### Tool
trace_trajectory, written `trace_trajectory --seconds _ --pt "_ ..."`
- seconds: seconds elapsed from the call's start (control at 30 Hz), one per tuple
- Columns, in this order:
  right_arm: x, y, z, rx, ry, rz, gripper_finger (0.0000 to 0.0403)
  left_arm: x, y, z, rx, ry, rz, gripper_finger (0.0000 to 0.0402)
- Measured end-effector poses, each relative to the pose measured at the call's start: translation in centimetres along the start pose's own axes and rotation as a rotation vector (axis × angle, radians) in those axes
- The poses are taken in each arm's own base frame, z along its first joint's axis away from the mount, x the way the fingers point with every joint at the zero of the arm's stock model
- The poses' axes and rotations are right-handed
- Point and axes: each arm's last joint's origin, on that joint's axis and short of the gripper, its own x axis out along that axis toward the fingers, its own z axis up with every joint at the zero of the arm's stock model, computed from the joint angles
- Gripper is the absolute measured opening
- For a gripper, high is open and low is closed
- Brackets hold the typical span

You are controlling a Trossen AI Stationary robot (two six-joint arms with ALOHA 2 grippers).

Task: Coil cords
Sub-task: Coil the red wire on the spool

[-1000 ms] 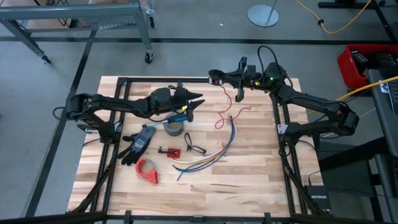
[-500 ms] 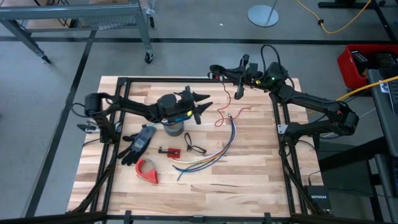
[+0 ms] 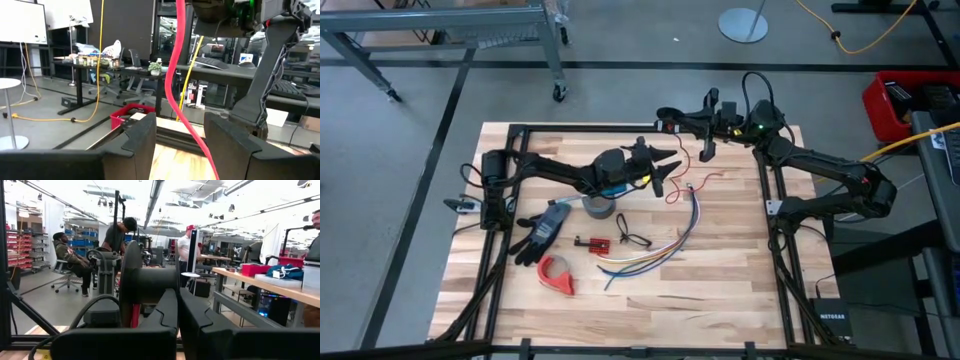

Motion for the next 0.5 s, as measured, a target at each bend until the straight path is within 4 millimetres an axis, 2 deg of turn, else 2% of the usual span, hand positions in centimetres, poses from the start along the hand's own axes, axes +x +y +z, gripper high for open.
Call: trace_trajectory --seconds 0.13,0.5 --pt "0.0 0.0 0.0 -0.002 -0.004 0.000 0.0001 0.9 -0.3 0.1 -0.041 -0.009 -0.005 0.0155" --pt "0.0 0.1 0.2 -0.013 -0.024 0.016 0.0001 2.2 -0.9 -1.4 -0.073 0.029 -0.025 0.0155"
